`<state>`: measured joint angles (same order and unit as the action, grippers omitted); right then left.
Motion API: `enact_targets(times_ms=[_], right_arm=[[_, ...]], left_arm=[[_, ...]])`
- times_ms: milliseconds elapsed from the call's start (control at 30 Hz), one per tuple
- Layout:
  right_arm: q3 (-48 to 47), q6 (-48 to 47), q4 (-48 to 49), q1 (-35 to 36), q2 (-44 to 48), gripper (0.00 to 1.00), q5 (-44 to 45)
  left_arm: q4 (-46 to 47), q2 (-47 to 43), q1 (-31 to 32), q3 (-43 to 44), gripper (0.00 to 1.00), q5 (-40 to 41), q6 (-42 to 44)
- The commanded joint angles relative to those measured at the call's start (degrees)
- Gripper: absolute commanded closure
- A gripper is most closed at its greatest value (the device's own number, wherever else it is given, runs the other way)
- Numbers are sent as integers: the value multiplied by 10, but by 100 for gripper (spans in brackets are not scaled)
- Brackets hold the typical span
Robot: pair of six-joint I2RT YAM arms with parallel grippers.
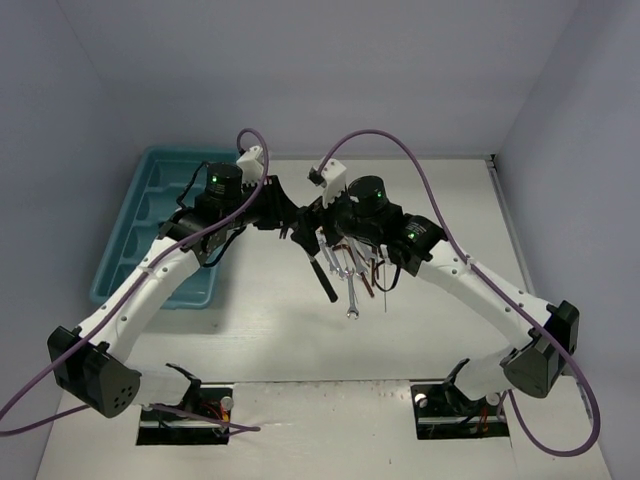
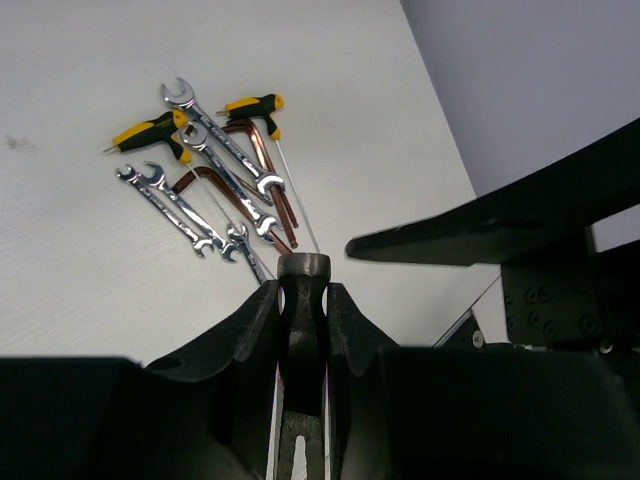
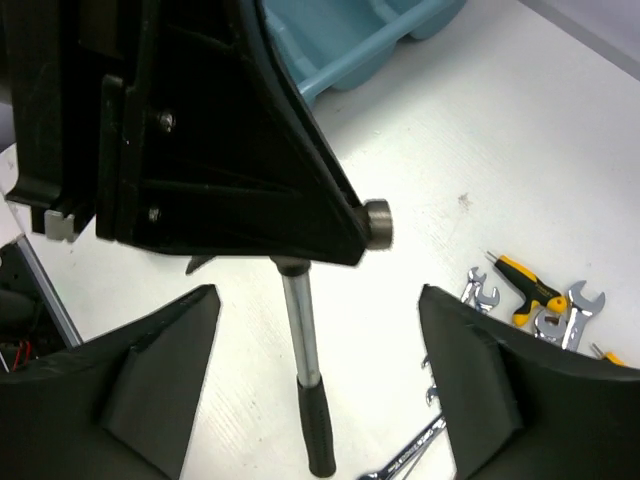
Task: Sort the tools into containers
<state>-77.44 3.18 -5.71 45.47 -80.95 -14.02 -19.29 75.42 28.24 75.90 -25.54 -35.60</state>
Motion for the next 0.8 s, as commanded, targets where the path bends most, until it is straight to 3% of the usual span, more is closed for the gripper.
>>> enact_targets(times_ms=[0, 67, 267, 467, 667, 767], right_arm=[[13, 4, 51, -7, 53, 13, 34], [23, 9, 48, -12, 76, 0, 39], [81, 35, 33, -30, 165, 0, 71], [134, 44, 13, -71, 241, 0, 68], [147, 45, 13, -102, 241, 0, 36], [139, 53, 11, -104, 220, 0, 42]], left_arm=[[32, -16, -16, 7, 100, 14, 2], [36, -16, -26, 5, 100, 15, -2], [47, -22, -91, 7, 100, 1, -2], [54, -9, -227, 52, 100, -44, 3], [86, 65, -378, 136, 100, -138, -27], [138, 116, -438, 177, 100, -192, -82]])
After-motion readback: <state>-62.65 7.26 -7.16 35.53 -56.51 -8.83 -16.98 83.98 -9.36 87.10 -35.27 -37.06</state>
